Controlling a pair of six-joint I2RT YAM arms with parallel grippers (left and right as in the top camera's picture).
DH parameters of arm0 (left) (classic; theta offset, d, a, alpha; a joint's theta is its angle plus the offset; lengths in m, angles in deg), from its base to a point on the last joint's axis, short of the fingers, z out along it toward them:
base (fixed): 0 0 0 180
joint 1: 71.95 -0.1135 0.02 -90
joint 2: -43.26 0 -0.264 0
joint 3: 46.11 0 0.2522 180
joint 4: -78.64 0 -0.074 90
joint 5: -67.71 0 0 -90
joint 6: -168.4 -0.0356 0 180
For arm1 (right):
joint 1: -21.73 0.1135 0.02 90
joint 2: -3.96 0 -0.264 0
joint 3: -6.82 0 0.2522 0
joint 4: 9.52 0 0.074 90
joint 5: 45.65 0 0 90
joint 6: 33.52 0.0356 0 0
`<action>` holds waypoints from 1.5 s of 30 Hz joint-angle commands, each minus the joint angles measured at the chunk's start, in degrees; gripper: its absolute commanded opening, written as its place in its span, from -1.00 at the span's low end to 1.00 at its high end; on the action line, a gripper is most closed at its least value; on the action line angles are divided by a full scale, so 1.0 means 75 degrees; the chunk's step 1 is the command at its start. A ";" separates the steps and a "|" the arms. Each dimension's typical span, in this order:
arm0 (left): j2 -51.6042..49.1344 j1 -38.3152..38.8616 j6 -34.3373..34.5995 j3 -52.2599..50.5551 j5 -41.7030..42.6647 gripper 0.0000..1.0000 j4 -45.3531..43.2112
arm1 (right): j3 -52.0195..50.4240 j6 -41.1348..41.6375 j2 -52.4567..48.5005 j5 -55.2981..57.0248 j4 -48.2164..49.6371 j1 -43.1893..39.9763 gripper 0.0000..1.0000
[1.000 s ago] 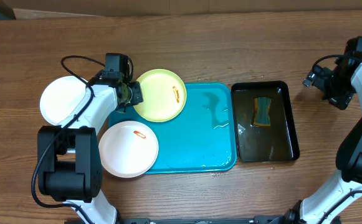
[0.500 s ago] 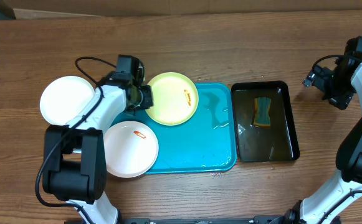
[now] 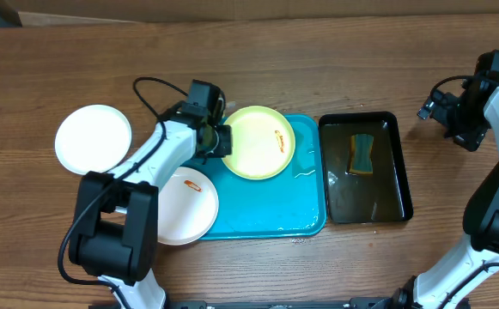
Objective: Clean dirty plates on tray and stack at the side
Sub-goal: 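Slide the yellow plate rightward to the blue tray's center with left gripper, then lower the right gripper into the black tray onto the sponge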
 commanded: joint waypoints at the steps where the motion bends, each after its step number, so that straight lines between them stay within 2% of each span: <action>1: -0.0189 0.0289 0.0079 -0.0035 -0.0026 -0.64 0.0041 | 0.0207 0.0032 0.0289 0.0076 0.0020 -0.0020 1.00; 12: -0.0189 0.1020 0.0076 -0.0035 -0.0032 -0.64 0.0108 | 0.0207 0.0032 0.0289 0.0076 0.0020 -0.0020 1.00; 29: -0.0189 0.1099 0.0076 -0.0035 0.0085 -0.71 0.0198 | 0.0207 0.0032 0.0286 0.0076 0.0020 -0.0020 1.00; 32: -0.0189 0.1113 0.0073 -0.0035 0.0052 -0.48 0.0195 | 0.0207 0.0035 0.0289 0.0076 0.0020 -0.0020 1.00; 38: -0.0189 0.1113 0.0076 -0.0035 -0.0428 -0.35 -0.0079 | 0.0207 0.0035 0.0286 0.0076 0.0020 -0.0020 1.00; 45: -0.0399 0.1110 0.0070 -0.0032 -0.0458 -0.35 -0.0137 | 0.0207 0.0035 0.0286 0.0076 0.0020 -0.0020 1.00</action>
